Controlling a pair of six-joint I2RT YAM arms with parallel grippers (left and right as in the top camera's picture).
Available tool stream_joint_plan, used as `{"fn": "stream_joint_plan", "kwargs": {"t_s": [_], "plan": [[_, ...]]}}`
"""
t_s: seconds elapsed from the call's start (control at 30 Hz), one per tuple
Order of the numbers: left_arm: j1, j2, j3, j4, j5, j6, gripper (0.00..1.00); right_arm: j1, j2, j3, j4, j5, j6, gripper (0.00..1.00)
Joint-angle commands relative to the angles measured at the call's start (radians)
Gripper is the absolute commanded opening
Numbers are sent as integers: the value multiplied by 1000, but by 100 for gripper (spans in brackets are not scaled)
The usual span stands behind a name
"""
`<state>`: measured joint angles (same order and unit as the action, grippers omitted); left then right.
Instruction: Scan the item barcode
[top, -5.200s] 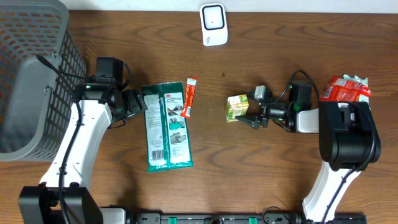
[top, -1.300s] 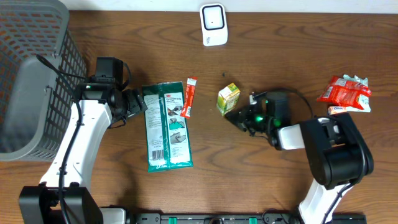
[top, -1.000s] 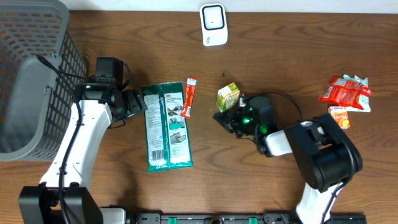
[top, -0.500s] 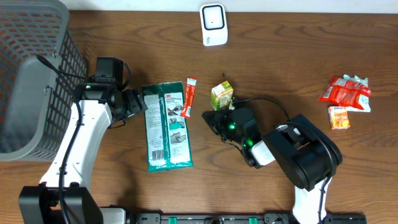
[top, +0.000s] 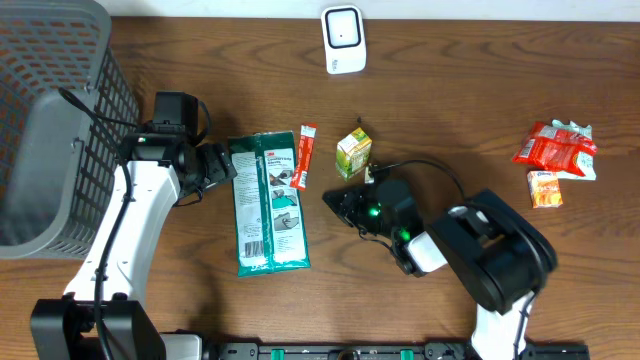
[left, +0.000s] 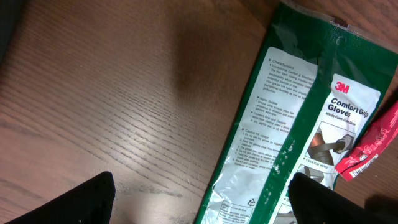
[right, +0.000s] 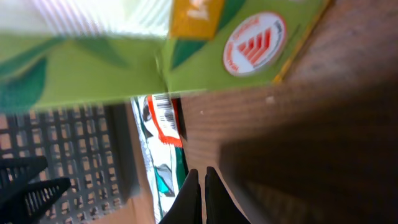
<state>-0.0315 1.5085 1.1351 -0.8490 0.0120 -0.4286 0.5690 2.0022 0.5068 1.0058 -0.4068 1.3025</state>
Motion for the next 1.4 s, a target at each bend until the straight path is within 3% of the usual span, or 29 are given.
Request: {"fn": "stream_joint_plan", "kwargs": {"t_s": [0.0,0.17,0.43,0.7,0.93,1.07,1.37], "plan": [[2,-1,8,-3,-13,9,90,8,-113,-8,-111,49,-150,1],[2,-1,8,-3,-13,9,90,9,-314,-7,-370,178,-361,1],[2,-1,8,-3,-13,9,90,9,-544,-5,-808,418,-972,1],[2,-1,8,-3,-13,9,90,9,-543,-5,-845,403,-1462,1],[2,-1,8,-3,-13,9,90,32,-541,-5,-916,271,-1993,1],[2,-1,8,-3,-13,9,90,42,-523,-5,-912,293,-2124,1],[2,-1,8,-3,-13,9,90,42,-394,0,-774,421,-2225,1]]}}
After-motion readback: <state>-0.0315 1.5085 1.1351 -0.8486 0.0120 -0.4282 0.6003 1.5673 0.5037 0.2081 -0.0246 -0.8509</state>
